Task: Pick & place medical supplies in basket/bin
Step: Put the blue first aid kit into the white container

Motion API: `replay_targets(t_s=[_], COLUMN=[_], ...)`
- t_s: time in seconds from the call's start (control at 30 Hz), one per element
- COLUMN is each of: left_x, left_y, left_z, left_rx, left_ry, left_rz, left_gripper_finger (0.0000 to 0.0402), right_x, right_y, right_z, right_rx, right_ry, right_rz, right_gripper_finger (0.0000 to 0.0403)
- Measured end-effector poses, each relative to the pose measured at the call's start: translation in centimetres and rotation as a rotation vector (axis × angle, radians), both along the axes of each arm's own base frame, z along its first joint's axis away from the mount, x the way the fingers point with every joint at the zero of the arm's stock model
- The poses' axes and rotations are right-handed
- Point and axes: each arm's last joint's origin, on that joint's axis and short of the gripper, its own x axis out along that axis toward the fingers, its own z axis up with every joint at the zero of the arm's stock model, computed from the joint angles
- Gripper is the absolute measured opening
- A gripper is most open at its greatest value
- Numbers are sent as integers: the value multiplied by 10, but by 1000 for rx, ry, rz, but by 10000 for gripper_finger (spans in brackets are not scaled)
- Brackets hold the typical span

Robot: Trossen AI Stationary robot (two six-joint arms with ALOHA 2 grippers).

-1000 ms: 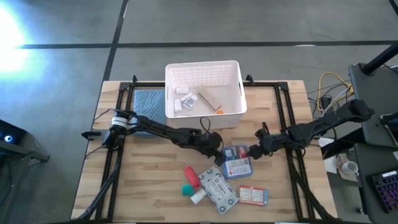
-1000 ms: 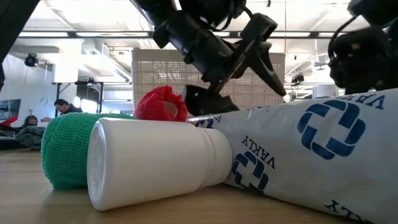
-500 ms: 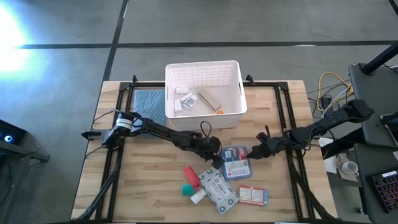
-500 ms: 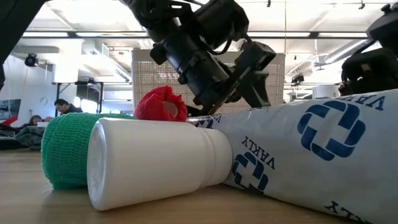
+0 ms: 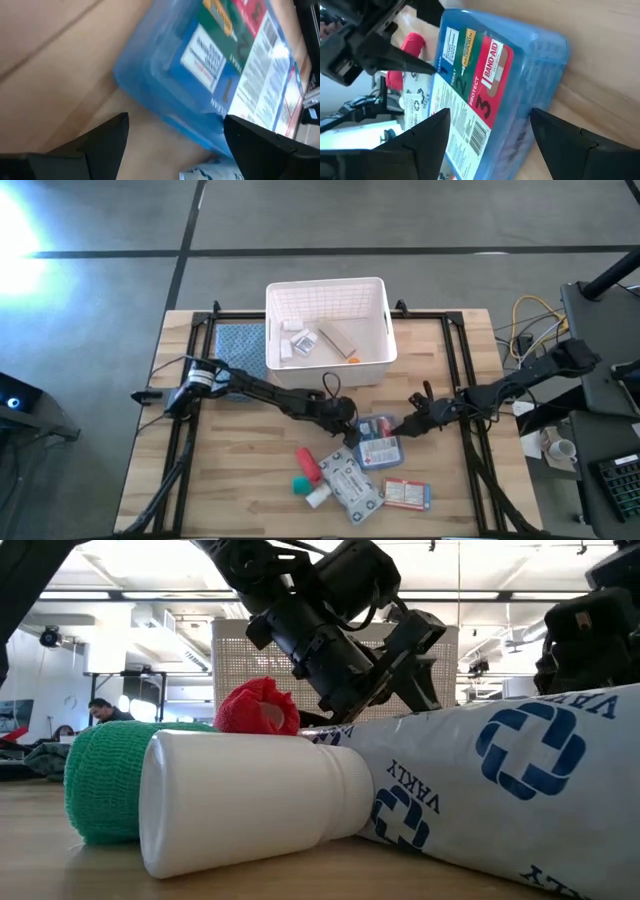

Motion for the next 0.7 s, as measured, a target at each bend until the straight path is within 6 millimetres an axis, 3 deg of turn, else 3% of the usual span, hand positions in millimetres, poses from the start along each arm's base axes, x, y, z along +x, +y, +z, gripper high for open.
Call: replay_targets(t_s=[0.23, 0.43, 0.57, 0.7], left_x=[0, -3, -2, -4], left_y=[4, 4, 5, 5], left_z=[-1, -2, -1, -4], left_rx=[16, 1, 22, 40], left_ry=[4, 34, 27, 34], left_rz=[6, -3, 8, 0], left_gripper_finger=[301, 301, 301, 301], right_x=[18, 41, 47, 43], right_y=[6, 16, 16, 14], right_z=[10, 33, 46, 47], right_rx=[-36, -97, -178, -215], right_ry=[11, -1, 156, 292], right_rz=[40, 122, 120, 98], right_gripper_finger=[265, 265, 265, 265])
